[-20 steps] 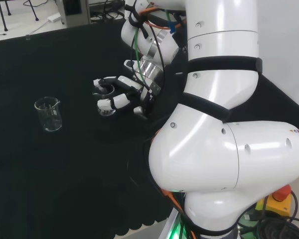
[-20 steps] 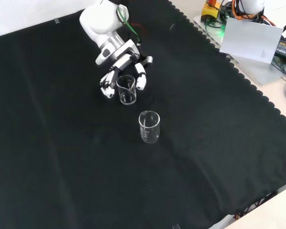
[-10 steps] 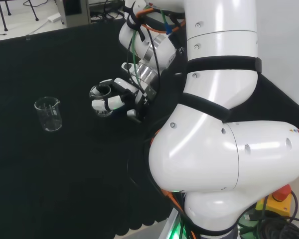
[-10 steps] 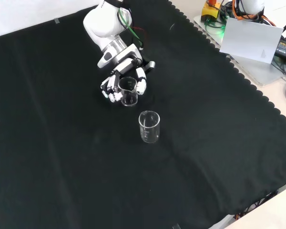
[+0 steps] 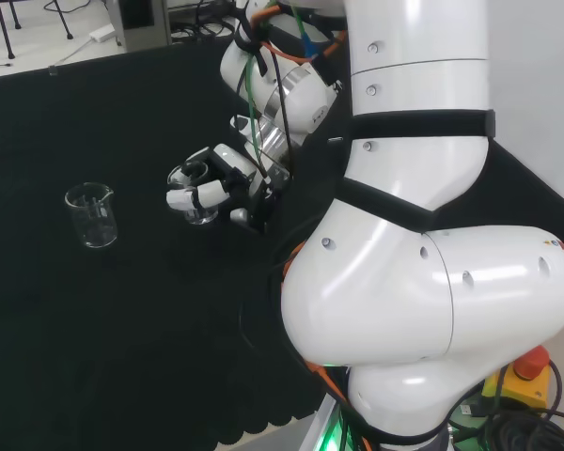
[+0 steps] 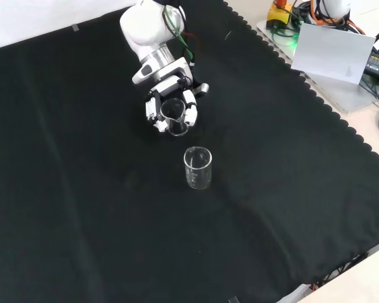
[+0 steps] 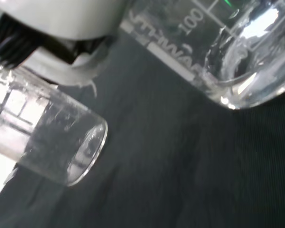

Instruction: Pick up the beaker on the right.

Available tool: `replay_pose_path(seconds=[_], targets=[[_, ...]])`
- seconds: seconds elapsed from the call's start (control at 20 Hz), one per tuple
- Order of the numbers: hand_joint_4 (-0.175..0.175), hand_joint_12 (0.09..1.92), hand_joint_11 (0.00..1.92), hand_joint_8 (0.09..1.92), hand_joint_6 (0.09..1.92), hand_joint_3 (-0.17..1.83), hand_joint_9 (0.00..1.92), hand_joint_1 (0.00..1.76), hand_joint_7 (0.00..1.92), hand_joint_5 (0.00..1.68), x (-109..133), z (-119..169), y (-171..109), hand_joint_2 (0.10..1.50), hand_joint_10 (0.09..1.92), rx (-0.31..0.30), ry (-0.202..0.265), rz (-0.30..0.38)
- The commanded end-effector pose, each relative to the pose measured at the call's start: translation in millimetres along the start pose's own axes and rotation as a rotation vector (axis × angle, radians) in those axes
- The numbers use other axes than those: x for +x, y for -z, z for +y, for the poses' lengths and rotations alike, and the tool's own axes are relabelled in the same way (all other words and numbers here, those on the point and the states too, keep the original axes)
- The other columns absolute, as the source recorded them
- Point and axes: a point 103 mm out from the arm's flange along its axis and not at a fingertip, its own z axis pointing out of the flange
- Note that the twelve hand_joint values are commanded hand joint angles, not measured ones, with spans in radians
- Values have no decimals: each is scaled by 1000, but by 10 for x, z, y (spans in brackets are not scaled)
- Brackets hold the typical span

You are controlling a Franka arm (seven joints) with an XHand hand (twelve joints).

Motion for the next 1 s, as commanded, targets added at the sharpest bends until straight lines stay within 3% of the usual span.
replay_pose_path(seconds=[0.05,0.25,0.6,1.0], targets=[[175,841,1282,254,219,634,1627,1167,1829,1503,212,47,235,600,464,-121,9,-150],[175,832,1337,264,196,629,1664,1169,1862,1513,332,19,350,600,479,-150,13,-180],[175,810,1359,272,161,642,1666,1172,1863,1533,567,-73,490,590,490,-127,25,-216],[175,810,1361,273,157,644,1667,1173,1863,1535,742,-198,674,588,491,-139,2,-243]])
